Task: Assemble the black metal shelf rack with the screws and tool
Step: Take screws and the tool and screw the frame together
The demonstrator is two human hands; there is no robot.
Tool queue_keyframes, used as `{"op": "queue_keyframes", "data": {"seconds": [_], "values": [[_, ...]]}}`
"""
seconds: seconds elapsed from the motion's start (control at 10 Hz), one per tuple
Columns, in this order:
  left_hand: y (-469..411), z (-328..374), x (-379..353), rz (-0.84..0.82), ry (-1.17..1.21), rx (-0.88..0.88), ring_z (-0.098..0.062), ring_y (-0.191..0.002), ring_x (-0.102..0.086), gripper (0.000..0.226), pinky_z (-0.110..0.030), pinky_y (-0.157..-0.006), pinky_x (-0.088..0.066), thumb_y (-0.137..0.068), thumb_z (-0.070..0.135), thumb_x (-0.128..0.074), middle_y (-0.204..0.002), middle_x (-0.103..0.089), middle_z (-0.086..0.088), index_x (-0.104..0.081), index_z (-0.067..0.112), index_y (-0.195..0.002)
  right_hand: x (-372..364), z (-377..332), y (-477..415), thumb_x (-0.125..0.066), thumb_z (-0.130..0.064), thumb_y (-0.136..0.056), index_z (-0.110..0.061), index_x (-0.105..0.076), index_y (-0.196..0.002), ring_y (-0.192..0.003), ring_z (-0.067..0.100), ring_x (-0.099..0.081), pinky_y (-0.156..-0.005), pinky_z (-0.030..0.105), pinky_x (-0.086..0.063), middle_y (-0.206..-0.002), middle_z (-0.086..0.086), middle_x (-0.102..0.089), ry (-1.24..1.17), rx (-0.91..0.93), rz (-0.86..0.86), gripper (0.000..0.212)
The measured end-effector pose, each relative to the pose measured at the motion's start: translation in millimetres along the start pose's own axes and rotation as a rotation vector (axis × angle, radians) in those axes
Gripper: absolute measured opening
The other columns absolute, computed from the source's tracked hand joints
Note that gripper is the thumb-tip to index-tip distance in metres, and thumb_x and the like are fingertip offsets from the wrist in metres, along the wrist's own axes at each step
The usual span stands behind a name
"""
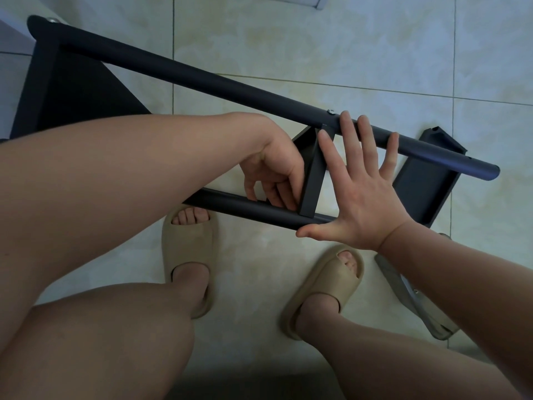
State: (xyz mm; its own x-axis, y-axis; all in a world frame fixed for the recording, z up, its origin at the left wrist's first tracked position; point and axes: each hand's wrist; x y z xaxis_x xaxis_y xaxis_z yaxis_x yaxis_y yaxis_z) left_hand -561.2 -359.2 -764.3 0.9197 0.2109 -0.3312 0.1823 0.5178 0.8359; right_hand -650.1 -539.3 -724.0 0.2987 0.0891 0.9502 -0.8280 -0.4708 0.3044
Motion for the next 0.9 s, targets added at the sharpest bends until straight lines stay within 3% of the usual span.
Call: {"op": "queue_keyframes", "data": {"seconds": [0.1, 0.3, 0.5, 0.7, 0.9], "values": [[-1.7, -1.2, -0.7, 0.026, -0.007, 0.005, -0.017, -0.113, -0.064, 0.024, -0.051, -0.098, -0.047, -0.090, 0.025, -0.067, -0.100, -0.075, 0.006, -0.073, 0.022, -0.113, -0.5, 0.1, -0.1, -0.034, -0.103, -0.063, -0.014, -0.007, -0.163, -0.155, 0.042, 0.009, -0.115, 0.073, 0.008, -0.169, 0.020, 0.004, -0.001, 0.003, 0.005, 0.137], [0.0, 0.2, 1.4, -0.006, -0.010, -0.015, -0.016, -0.109, -0.065, 0.016, -0.042, -0.092, -0.050, -0.089, 0.019, -0.066, -0.103, -0.075, 0.003, -0.077, 0.021, -0.100, -0.5, 0.8, 0.1, -0.031, -0.104, -0.065, -0.013, -0.007, -0.163, -0.155, 0.042, 0.009, -0.115, 0.075, 0.007, -0.169, 0.020, 0.004, 0.006, 0.004, 0.006, 0.136], [-2.8, -0.8, 0.1, 0.031, -0.026, -0.021, -0.015, -0.108, -0.067, 0.020, -0.042, -0.092, -0.050, -0.090, 0.024, -0.067, -0.100, -0.076, 0.005, -0.074, 0.022, -0.109, -1.8, 1.2, -0.1, -0.033, -0.103, -0.064, -0.014, -0.006, -0.163, -0.155, 0.042, 0.008, -0.115, 0.072, 0.009, -0.169, 0.019, 0.004, -0.003, 0.008, 0.016, 0.136], [0.0, 1.6, 2.9, -0.004, -0.031, -0.034, -0.015, -0.111, -0.066, 0.018, -0.043, -0.095, -0.051, -0.089, 0.017, -0.067, -0.108, -0.075, 0.002, -0.076, 0.020, -0.105, -1.7, 1.7, -0.4, -0.034, -0.103, -0.063, -0.014, -0.008, -0.163, -0.155, 0.041, 0.009, -0.115, 0.073, 0.008, -0.169, 0.020, 0.004, -0.008, 0.004, 0.011, 0.137], [-1.3, 1.2, 0.9, 0.031, -0.061, -0.003, -0.015, -0.112, -0.066, 0.026, -0.045, -0.092, -0.051, -0.091, 0.027, -0.068, -0.103, -0.076, 0.005, -0.072, 0.022, -0.115, -1.9, 2.1, 0.0, -0.033, -0.104, -0.064, -0.014, -0.007, -0.163, -0.155, 0.042, 0.009, -0.115, 0.074, 0.008, -0.169, 0.020, 0.004, -0.009, 0.005, 0.012, 0.137]]}}
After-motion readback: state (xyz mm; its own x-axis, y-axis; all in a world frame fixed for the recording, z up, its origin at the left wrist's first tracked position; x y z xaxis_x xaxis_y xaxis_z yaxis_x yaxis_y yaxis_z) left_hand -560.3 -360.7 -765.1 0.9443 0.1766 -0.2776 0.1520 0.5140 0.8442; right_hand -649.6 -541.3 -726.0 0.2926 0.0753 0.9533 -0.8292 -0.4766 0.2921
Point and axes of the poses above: each hand's wrist, its own y-axis away from the middle knuckle, its own x-axis out of the back of the hand, z = x × y
